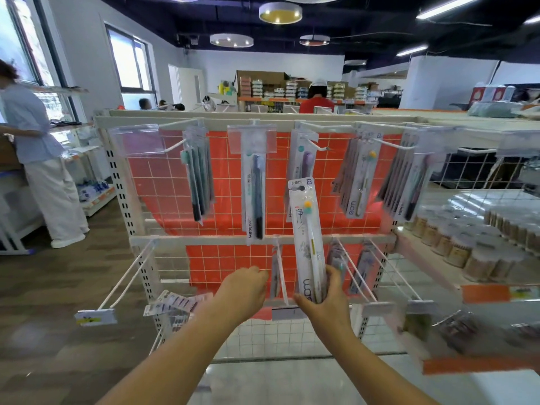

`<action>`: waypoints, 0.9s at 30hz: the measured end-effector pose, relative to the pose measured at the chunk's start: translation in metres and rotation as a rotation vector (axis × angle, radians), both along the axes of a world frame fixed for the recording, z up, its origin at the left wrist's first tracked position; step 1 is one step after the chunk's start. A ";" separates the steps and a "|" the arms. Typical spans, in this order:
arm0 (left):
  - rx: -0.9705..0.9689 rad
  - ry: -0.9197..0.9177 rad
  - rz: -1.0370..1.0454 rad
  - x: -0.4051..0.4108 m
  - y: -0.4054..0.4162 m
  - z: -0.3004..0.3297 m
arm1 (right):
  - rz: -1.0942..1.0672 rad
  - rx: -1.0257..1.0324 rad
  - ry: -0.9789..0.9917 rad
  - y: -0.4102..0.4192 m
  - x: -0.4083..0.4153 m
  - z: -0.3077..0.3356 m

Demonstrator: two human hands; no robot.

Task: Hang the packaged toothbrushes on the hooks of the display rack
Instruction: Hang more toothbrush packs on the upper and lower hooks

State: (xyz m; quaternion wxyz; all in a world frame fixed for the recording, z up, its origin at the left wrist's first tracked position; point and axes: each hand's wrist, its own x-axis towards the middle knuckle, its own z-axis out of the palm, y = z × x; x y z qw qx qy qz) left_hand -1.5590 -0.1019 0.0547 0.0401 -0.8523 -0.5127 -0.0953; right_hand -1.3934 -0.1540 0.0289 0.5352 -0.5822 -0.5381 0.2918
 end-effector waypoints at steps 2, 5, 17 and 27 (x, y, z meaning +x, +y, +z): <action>-0.035 0.015 -0.006 0.003 -0.007 -0.004 | 0.003 -0.005 0.009 -0.004 0.002 -0.003; -0.077 0.036 -0.004 0.006 -0.017 -0.012 | -0.004 -0.018 0.024 -0.010 0.007 -0.008; -0.116 -0.007 0.004 0.030 -0.056 -0.038 | -0.041 -0.121 0.035 -0.044 0.038 -0.024; -0.105 -0.001 -0.010 0.073 -0.077 -0.048 | -0.118 -0.137 0.044 -0.072 0.079 -0.037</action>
